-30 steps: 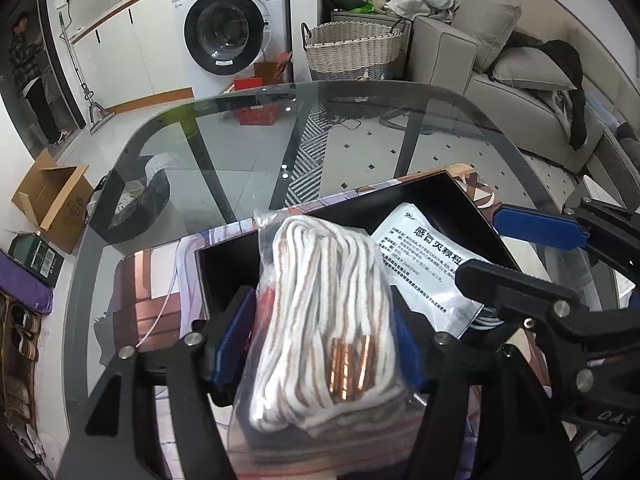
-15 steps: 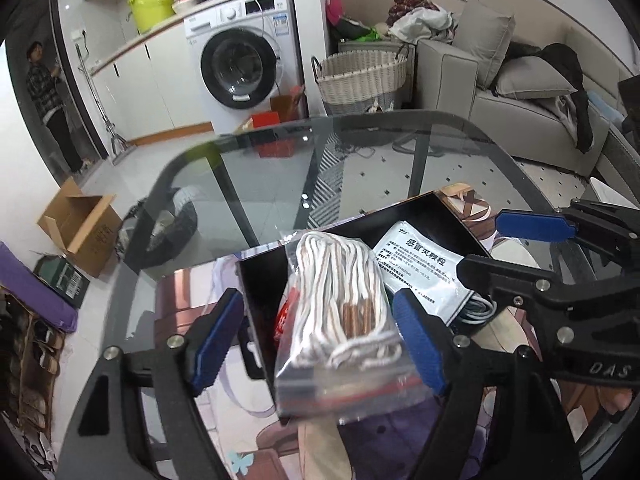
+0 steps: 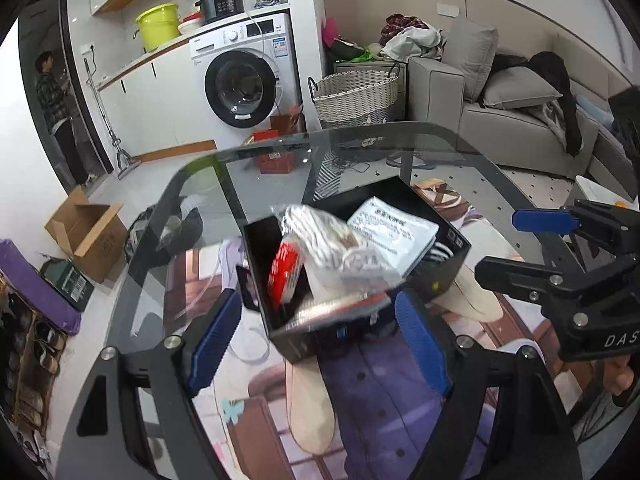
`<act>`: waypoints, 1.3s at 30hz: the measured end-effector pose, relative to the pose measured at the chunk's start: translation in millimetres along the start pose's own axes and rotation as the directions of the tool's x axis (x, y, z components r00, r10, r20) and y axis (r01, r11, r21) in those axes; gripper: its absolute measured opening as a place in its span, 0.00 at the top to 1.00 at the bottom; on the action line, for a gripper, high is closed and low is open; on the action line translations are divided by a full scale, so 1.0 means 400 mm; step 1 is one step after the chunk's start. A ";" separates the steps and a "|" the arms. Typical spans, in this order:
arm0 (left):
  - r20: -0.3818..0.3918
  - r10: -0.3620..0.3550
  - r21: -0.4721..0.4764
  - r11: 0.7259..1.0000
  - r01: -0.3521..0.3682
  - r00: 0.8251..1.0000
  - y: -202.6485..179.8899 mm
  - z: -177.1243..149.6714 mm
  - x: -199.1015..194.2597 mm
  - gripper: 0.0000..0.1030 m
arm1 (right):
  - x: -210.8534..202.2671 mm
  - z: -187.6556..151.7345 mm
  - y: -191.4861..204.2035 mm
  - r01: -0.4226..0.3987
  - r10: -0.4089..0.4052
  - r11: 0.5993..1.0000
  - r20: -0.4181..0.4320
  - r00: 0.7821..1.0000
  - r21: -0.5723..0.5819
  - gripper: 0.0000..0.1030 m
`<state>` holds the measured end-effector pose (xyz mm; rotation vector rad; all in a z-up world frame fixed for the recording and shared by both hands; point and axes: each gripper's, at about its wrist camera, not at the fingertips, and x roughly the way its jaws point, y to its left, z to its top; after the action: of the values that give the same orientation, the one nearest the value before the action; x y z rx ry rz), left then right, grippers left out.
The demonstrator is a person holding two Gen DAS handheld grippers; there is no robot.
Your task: Organize soft objects
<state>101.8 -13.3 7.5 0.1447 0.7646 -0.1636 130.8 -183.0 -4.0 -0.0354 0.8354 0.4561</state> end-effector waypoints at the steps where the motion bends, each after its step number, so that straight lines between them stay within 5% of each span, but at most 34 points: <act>1: -0.003 -0.006 -0.004 1.000 0.006 1.000 0.004 -0.009 -0.003 0.22 | -0.006 -0.009 0.003 -0.003 0.003 1.000 0.001 1.000 -0.006 0.20; 12: 0.119 0.036 -0.043 0.999 -0.031 0.992 0.019 -0.070 -0.075 0.22 | -0.046 -0.063 0.025 0.026 -0.023 0.998 0.058 0.998 -0.049 0.17; 20: 0.228 0.064 -0.019 0.998 -0.061 0.972 0.003 -0.072 -0.125 0.20 | -0.101 -0.059 0.038 0.055 -0.042 0.997 0.215 0.976 -0.056 0.14; 24: 0.290 0.036 -0.034 0.999 -0.028 0.956 0.003 -0.067 -0.157 0.00 | -0.132 -0.052 0.038 0.052 -0.034 0.997 0.278 0.960 -0.060 0.12; 27: 0.343 0.054 -0.041 0.998 -0.042 0.938 0.000 -0.069 -0.184 0.00 | -0.151 -0.051 0.042 0.053 -0.028 0.996 0.310 0.950 -0.072 0.11; 39: 0.370 0.075 -0.063 0.996 -0.055 0.926 -0.004 -0.070 -0.200 0.00 | -0.157 -0.055 0.040 0.037 -0.009 0.996 0.321 0.947 -0.083 0.11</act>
<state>25.7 -2.1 43.2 0.0857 0.3831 -0.1035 72.5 -196.5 28.8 -0.0507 0.4939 0.4615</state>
